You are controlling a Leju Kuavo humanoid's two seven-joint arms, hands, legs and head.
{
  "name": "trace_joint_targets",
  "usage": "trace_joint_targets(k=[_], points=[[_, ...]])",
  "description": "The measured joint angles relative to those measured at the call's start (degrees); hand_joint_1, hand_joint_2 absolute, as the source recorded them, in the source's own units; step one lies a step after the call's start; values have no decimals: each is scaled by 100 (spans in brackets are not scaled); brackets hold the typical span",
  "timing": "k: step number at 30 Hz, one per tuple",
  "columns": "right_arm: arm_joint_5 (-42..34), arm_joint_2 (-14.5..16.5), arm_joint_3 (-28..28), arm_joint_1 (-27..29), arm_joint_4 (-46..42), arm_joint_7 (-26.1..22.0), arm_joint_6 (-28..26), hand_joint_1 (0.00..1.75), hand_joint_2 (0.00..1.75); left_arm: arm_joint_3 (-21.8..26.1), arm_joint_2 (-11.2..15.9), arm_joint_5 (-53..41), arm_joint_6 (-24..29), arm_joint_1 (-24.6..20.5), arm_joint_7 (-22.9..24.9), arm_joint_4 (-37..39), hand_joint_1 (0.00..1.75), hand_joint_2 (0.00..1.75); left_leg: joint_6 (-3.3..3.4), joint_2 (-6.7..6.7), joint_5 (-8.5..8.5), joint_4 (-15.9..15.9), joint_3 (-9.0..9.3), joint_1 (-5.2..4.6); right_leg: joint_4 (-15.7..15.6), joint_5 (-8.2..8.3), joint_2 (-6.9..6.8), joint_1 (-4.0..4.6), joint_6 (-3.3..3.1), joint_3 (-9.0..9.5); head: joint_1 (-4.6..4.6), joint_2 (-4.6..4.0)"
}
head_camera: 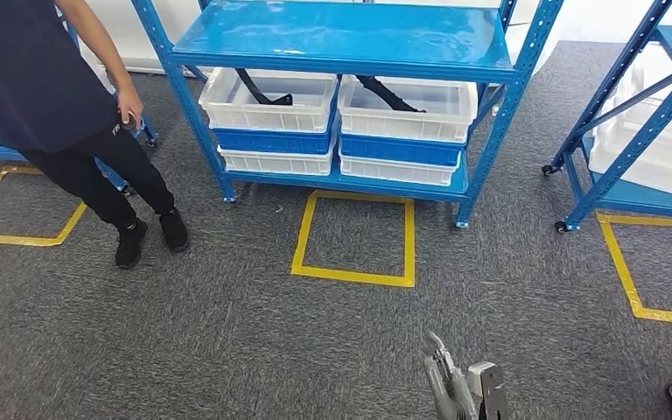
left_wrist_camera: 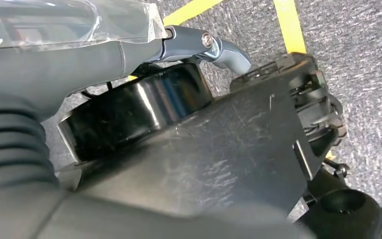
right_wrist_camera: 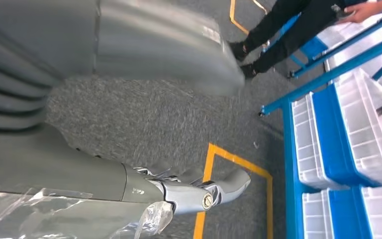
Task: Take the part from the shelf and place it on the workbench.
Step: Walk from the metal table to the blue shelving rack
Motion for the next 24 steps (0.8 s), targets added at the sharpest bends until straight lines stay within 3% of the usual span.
trace_joint_targets(k=[2, 4, 7, 8, 9, 10, 13, 15, 17, 19, 21, 24], points=[[-13, -1, 1, 10, 16, -1, -2, 0, 0, 0, -1, 2, -13, 5, 9, 0, 0, 0, 45, 61, 13, -24, 19, -9, -12, -6, 26, -12, 78, 11, 1, 0], [-14, -1, 2, 17, 25, -1, -2, 0, 0, 0, -5, 3, -21, 0, 14, 0, 0, 0, 105, 116, 47, -87, 65, 6, 199, -148, -29, -1, 116, -71, 7, 0], [-16, 2, 3, 14, 44, -1, -2, 0, 0, 0, -16, 4, -31, -3, 11, 0, 0, 0, 179, 218, 37, -106, 98, -36, 1302, -698, -104, 26, 100, -594, 13, 0], [-17, 2, 4, 16, 56, 0, -3, 0, 0, 0, -19, 4, -33, 1, 10, 0, 0, 0, 193, 253, 29, -104, 105, -58, 1634, -813, -105, 32, 98, -760, 13, 0], [-19, 1, 4, 21, 70, 1, -3, 0, 0, 0, -21, 4, -33, 6, 10, 0, 0, 0, 203, 285, 18, -101, 114, -74, 1766, -810, -108, 39, 95, -831, 11, 0], [-20, 1, 4, 26, 85, 1, -3, 0, 0, 0, -21, 4, -33, 10, 10, 0, 0, 0, 207, 319, 3, -97, 130, -86, 1658, -691, -118, 45, 88, -783, 10, 0], [-21, -1, 3, 26, 123, 3, -3, 0, 0, 0, -28, 6, -33, 9, -6, 0, 0, 0, 172, 437, -75, -72, 211, -107, 456, -117, -310, 72, 44, -182, 10, 0], [-22, 4, 4, 4, 135, 3, -5, 0, 0, 0, -31, 15, -31, 1, -21, 0, 0, 87, 133, 505, -132, -32, 231, -131, 55, -25, -403, 96, -5, 13, 10, 0], [-29, 8, 6, -12, 143, 4, -13, 0, 87, 0, -28, 24, -28, 2, -33, 0, 0, 175, 114, 546, -155, -12, 230, -140, 47, -33, -352, 113, -45, 5, 8, 0], [-53, 8, 6, -11, 151, 22, -40, 0, 175, 0, -22, 25, -27, 5, -43, 0, 0, 175, 91, 546, -190, 18, 224, -128, 42, -29, -307, 100, -78, 3, 8, 0], [-69, 7, 5, -16, 161, 92, -117, 0, 175, 0, -15, 23, -26, -1, -56, 0, 0, 175, 12, 439, -407, 365, 71, -90, 33, -19, -275, 68, -110, 3, 0, 0], [-18, 6, 51, -40, 267, 477, -397, 0, 175, 0, -10, -3, -26, -12, -67, 0, 0, 175, -106, 315, -902, 1542, -501, -21, 32, -17, -237, 58, -124, -8, -7, 0]])
